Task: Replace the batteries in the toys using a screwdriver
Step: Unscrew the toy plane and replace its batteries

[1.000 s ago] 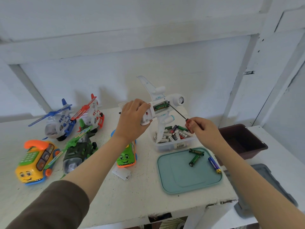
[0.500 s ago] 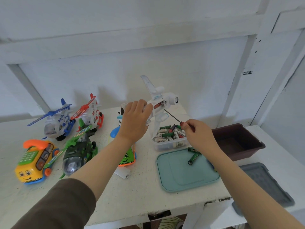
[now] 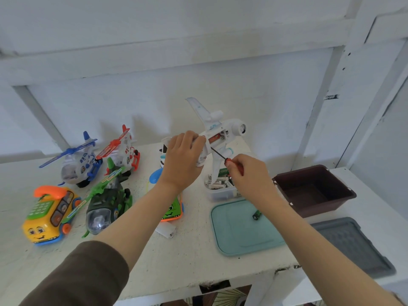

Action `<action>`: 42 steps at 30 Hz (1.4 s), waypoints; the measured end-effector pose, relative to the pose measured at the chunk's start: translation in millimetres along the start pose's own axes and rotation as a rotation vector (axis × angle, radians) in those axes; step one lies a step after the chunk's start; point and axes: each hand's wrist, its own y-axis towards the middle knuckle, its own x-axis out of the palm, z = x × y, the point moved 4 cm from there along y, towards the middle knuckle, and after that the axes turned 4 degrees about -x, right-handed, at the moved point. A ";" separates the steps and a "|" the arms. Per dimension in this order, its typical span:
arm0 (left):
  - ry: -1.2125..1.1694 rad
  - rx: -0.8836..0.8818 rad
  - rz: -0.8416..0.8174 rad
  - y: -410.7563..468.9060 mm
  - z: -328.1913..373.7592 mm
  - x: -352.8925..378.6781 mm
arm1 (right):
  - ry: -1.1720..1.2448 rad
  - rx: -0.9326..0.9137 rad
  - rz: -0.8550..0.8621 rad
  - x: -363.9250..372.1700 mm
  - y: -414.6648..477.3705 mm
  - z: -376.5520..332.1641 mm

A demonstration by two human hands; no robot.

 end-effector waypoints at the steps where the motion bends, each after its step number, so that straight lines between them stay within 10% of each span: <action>1: 0.022 -0.007 -0.002 0.0 0.2 0.8 | -0.006 0.011 0.026 2.8 -1.4 -1.5; 22: 0.066 0.025 -0.027 -4.1 6.6 8.9 | 0.265 0.255 0.083 0.0 -29.8 -2.3; 42: 0.356 0.451 -0.073 1.0 21.8 13.1 | 0.394 0.429 0.015 -15.6 -3.7 15.1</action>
